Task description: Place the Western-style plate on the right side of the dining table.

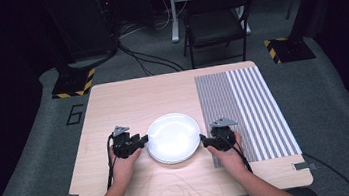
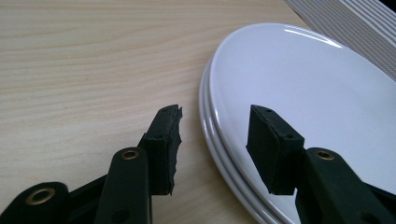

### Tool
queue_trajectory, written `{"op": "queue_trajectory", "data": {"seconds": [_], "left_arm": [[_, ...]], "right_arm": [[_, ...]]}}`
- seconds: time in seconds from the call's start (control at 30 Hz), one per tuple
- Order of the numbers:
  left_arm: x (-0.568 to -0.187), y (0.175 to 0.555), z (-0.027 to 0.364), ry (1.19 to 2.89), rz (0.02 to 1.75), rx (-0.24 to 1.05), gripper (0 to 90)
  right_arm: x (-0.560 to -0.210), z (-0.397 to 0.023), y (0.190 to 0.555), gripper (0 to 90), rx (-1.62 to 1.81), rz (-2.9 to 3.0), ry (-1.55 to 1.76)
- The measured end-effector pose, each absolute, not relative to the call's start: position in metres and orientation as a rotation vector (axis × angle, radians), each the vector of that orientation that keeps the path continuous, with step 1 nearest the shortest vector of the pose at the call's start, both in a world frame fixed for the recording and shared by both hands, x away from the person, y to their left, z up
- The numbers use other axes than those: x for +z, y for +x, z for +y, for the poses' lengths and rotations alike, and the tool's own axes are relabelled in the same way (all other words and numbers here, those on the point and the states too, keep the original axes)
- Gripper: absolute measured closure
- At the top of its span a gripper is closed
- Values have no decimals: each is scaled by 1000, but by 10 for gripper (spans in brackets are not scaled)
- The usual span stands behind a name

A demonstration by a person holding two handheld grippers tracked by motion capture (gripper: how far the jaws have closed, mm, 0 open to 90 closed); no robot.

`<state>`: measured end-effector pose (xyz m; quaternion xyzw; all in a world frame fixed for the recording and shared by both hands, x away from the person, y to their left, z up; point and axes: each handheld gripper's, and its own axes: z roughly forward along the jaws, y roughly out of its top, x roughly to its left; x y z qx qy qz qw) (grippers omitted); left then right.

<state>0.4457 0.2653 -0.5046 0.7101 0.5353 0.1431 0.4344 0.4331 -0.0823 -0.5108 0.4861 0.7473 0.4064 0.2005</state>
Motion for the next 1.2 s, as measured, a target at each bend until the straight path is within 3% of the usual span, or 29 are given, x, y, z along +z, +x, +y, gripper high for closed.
{"op": "queue_trajectory", "data": {"seconds": [0.5,1.2], "left_arm": [[-507,441,253,1799,1302,321,543],[-508,442,261,1666,1349,186,535]], "right_arm": [[-509,-83,438,385,1144,2087,1371],[-517,-61,437,335,1196,2198,1328]]}}
